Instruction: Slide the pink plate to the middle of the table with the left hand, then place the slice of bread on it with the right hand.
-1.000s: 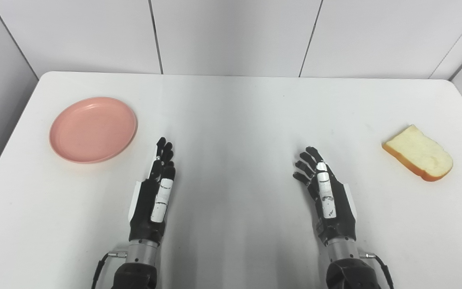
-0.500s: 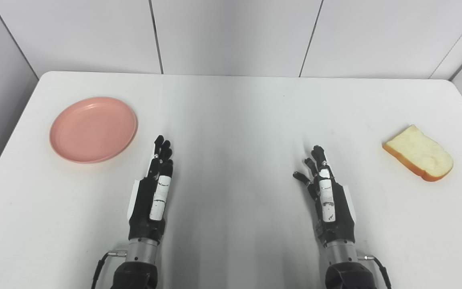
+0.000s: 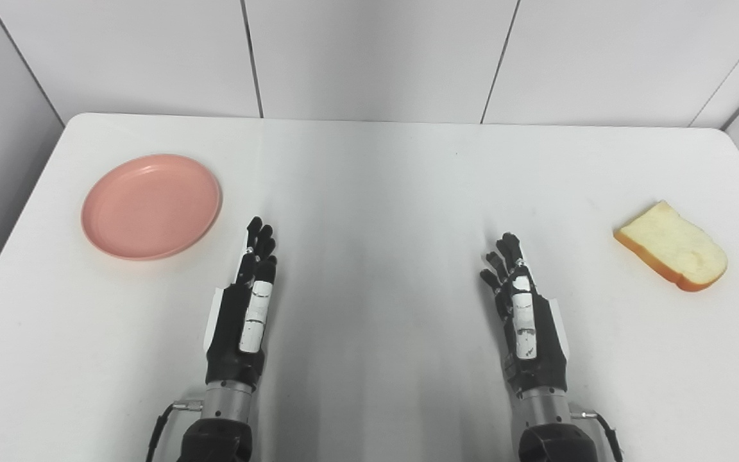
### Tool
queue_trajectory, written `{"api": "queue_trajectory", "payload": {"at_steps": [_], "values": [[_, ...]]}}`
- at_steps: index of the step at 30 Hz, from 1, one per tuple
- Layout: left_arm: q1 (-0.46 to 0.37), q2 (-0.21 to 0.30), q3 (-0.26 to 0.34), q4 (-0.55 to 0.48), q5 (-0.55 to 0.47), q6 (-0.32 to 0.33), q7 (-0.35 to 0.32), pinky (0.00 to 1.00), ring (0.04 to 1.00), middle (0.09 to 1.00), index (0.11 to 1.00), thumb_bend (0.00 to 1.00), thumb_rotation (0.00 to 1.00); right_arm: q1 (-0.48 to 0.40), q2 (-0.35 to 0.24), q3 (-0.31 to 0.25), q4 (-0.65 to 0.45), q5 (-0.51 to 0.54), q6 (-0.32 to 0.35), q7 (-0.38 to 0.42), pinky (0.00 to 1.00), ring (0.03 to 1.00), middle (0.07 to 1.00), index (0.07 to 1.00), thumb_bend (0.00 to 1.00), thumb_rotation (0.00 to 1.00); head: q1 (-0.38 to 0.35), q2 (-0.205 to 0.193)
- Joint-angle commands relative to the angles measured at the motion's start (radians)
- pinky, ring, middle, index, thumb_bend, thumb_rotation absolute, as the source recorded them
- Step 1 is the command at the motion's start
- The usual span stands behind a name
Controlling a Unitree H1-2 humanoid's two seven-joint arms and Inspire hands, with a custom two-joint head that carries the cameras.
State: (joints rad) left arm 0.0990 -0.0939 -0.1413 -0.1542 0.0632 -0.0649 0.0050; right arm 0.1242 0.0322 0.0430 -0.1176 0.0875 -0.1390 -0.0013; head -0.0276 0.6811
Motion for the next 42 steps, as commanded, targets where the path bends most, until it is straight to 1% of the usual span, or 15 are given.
{"api": "queue_trajectory", "payload": {"at_steps": [1,5,12,17,21,24,29,30,31,32,33,36,37,40,42], "values": [[-0.018,-0.011,-0.005,-0.008,0.015,-0.023,0.006,1.0,1.0,1.0,1.0,0.71,0.95,-0.008,-0.007,0.003,-0.017,0.033,-0.056,0.038,0.88,0.892,0.913,0.928,0.83,0.98,0.004,-0.004],[-0.018,-0.012,-0.007,-0.002,0.025,-0.022,0.008,1.0,1.0,1.0,1.0,0.71,0.96,-0.004,-0.012,0.007,-0.027,0.064,-0.065,0.066,0.85,0.875,0.897,0.919,0.85,0.97,0.008,-0.01],[-0.02,-0.014,-0.007,0.005,0.024,-0.026,0.004,1.0,1.0,1.0,1.0,0.7,0.95,-0.001,-0.009,-0.005,-0.015,0.036,-0.105,0.057,0.86,0.886,0.912,0.926,0.82,0.98,0.018,-0.02],[-0.024,-0.024,-0.005,0.033,0.019,-0.052,0.011,1.0,1.0,1.0,1.0,0.72,0.94,-0.006,-0.015,-0.017,0.017,0.03,-0.135,0.058,0.93,0.925,0.949,0.939,0.82,0.96,0.042,-0.038],[-0.03,-0.032,-0.013,0.079,0.045,-0.094,0.023,1.0,1.0,1.0,1.0,0.72,0.96,-0.011,-0.026,-0.029,0.056,0.04,-0.162,0.064,0.93,0.929,0.954,0.939,0.83,0.96,0.105,-0.084],[-0.031,-0.034,-0.024,0.113,0.081,-0.13,0.038,1.0,1.0,1.0,1.0,0.72,0.99,-0.012,-0.037,-0.037,0.084,0.05,-0.183,0.071,0.92,0.926,0.95,0.937,0.83,0.95,0.13,-0.107],[-0.033,-0.053,-0.033,0.16,0.108,-0.152,0.056,1.0,1.0,1.0,1.0,0.74,0.99,-0.021,-0.054,-0.056,0.147,0.065,-0.232,0.079,0.93,0.92,0.939,0.938,0.81,0.96,0.174,-0.155],[-0.033,-0.054,-0.034,0.166,0.112,-0.16,0.059,1.0,1.0,1.0,1.0,0.73,0.99,-0.023,-0.055,-0.058,0.157,0.068,-0.24,0.081,0.92,0.919,0.937,0.937,0.81,0.96,0.176,-0.158],[-0.034,-0.057,-0.036,0.175,0.116,-0.168,0.063,1.0,1.0,1.0,1.0,0.71,0.99,-0.025,-0.057,-0.061,0.169,0.071,-0.248,0.082,0.92,0.919,0.936,0.937,0.8,0.96,0.188,-0.176],[-0.035,-0.06,-0.036,0.183,0.118,-0.174,0.065,1.0,1.0,1.0,1.0,0.7,0.99,-0.026,-0.059,-0.064,0.177,0.074,-0.253,0.083,0.92,0.921,0.936,0.937,0.8,0.96,0.188,-0.176],[-0.036,-0.064,-0.037,0.192,0.121,-0.181,0.069,1.0,1.0,1.0,1.0,0.7,0.99,-0.029,-0.062,-0.066,0.189,0.074,-0.261,0.084,0.92,0.921,0.936,0.937,0.8,0.96,0.199,-0.19],[-0.04,-0.071,-0.039,0.214,0.137,-0.197,0.082,1.0,1.0,1.0,1.0,0.68,1.0,-0.035,-0.067,-0.071,0.214,0.076,-0.272,0.085,0.93,0.926,0.94,0.944,0.79,0.97,0.211,-0.207],[-0.041,-0.072,-0.04,0.222,0.144,-0.203,0.087,1.0,1.0,1.0,1.0,0.66,1.0,-0.038,-0.069,-0.072,0.223,0.077,-0.276,0.085,0.93,0.927,0.941,0.945,0.79,0.98,0.22,-0.22],[-0.045,-0.072,-0.045,0.238,0.166,-0.215,0.101,1.0,1.0,1.0,1.0,0.59,1.0,-0.043,-0.074,-0.074,0.242,0.087,-0.281,0.091,0.95,0.937,0.947,0.95,0.8,0.98,0.229,-0.233],[-0.047,-0.076,-0.048,0.247,0.17,-0.222,0.107,1.0,1.0,1.0,1.0,0.58,0.99,-0.047,-0.076,-0.074,0.256,0.102,-0.286,0.097,0.96,0.939,0.948,0.949,0.79,0.98,0.239,-0.246]]}}
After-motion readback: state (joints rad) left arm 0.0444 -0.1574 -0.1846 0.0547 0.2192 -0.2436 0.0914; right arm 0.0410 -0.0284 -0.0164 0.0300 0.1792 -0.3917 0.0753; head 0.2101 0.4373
